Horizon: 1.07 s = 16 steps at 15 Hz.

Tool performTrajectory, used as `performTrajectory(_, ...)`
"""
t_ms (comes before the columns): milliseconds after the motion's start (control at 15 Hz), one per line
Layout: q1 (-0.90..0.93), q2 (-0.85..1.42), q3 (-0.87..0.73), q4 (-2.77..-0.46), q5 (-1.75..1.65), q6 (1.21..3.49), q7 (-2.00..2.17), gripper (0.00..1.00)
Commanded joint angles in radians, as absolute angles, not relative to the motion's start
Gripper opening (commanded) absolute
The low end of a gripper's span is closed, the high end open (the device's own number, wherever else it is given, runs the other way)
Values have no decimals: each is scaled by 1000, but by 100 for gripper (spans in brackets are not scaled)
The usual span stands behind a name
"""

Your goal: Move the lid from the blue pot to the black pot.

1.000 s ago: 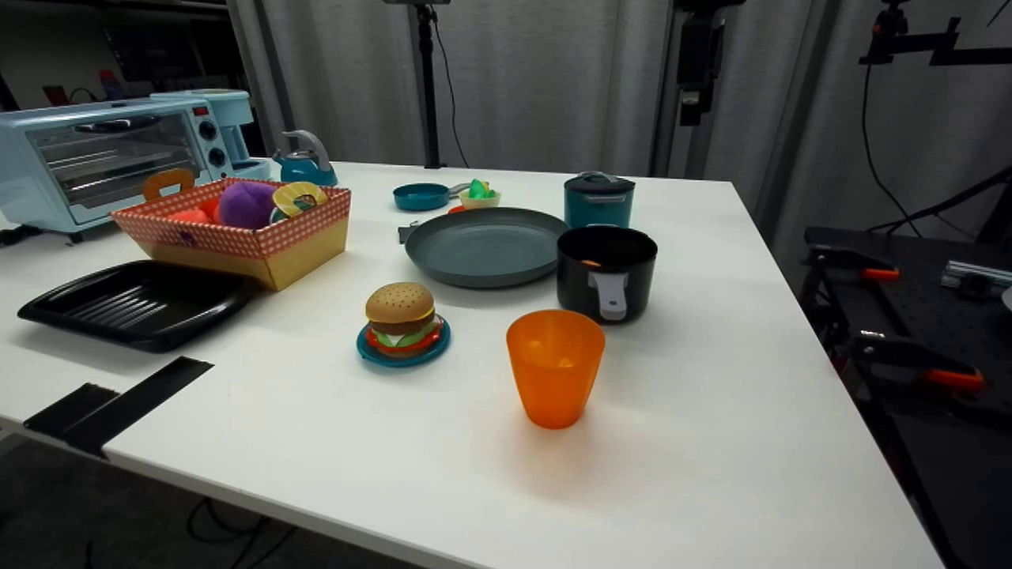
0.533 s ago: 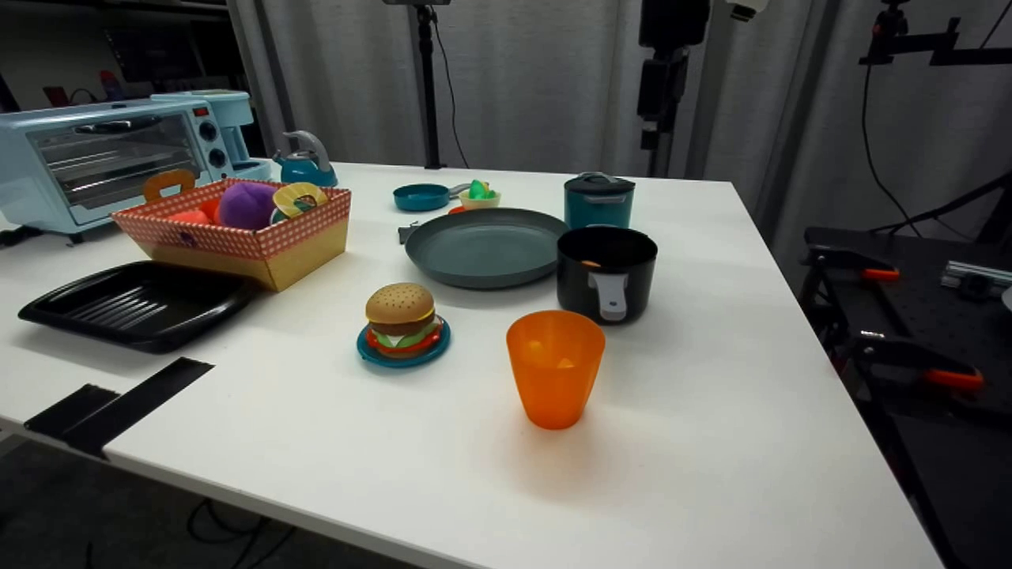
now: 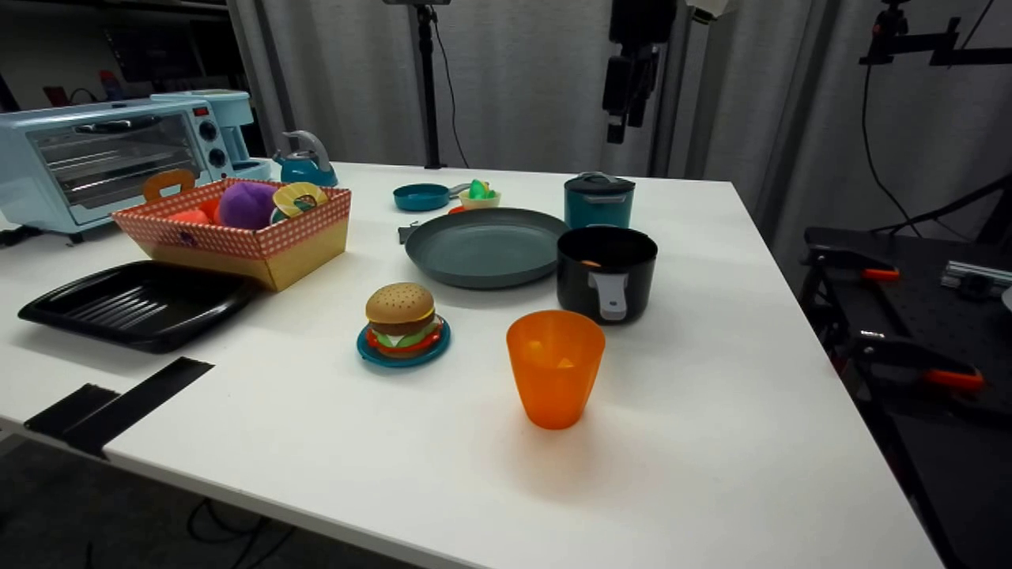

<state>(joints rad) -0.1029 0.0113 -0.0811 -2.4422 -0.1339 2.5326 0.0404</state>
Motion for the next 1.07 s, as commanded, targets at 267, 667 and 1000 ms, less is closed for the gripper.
performTrajectory(267, -98, 17, -89, -2441, -148, 2538, 60, 100)
performTrajectory(667, -99, 43, -95, -2449, -144, 2544, 148, 100)
performTrajectory(1000, -99, 83, -104, -2405, -143, 2552, 243, 100)
